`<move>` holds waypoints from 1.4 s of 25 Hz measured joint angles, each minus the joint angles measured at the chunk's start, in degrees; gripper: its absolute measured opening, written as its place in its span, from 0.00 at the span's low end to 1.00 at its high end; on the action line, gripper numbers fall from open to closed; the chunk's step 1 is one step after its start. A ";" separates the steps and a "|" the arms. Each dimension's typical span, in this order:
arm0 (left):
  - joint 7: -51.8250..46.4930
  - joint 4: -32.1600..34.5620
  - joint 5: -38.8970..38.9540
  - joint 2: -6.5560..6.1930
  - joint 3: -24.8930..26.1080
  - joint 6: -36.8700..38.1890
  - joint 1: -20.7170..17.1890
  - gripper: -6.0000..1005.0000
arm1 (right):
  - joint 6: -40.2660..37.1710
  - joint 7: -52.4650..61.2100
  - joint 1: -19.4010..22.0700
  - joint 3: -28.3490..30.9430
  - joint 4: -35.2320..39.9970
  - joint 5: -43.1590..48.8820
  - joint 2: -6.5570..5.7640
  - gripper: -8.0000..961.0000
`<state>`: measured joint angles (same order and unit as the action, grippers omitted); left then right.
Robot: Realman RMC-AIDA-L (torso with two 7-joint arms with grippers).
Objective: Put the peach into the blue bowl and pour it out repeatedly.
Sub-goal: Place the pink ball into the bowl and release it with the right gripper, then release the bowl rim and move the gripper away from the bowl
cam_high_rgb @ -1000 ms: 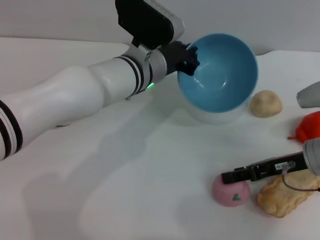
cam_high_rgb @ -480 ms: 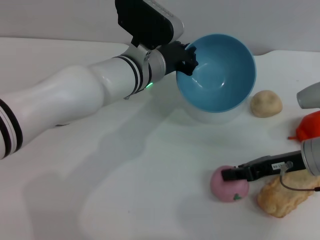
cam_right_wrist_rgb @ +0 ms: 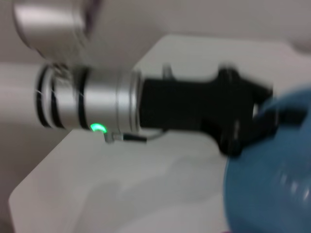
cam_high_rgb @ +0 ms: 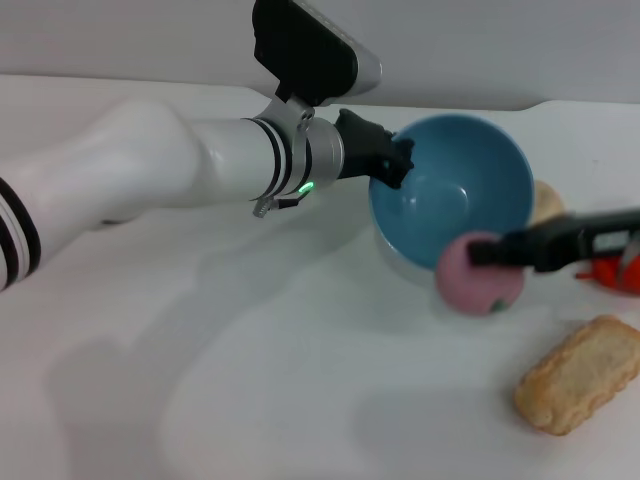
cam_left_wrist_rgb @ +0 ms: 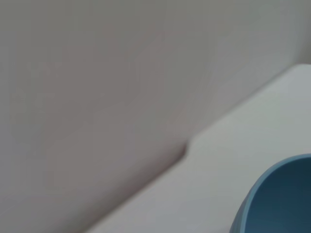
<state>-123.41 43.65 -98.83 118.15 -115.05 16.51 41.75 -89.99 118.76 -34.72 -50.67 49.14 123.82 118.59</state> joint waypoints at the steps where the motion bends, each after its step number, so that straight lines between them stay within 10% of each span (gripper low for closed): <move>1: -0.01 -0.17 -0.01 -0.01 1.31 2.09 0.20 0.00 | -1.79 2.37 0.52 0.38 6.11 0.03 0.06 0.09; 15: -6.45 -0.59 -6.15 0.22 2.60 13.00 4.19 0.00 | 7.54 1.79 -2.31 -0.59 2.90 4.71 -0.10 0.08; 35: -8.72 -2.23 -7.51 0.07 3.12 18.68 7.27 0.00 | 12.23 -6.02 3.52 3.87 4.99 -3.53 0.15 0.58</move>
<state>-132.13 41.42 -106.34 118.22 -111.92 35.18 49.02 -77.77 112.73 -31.20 -46.81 54.13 120.29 118.74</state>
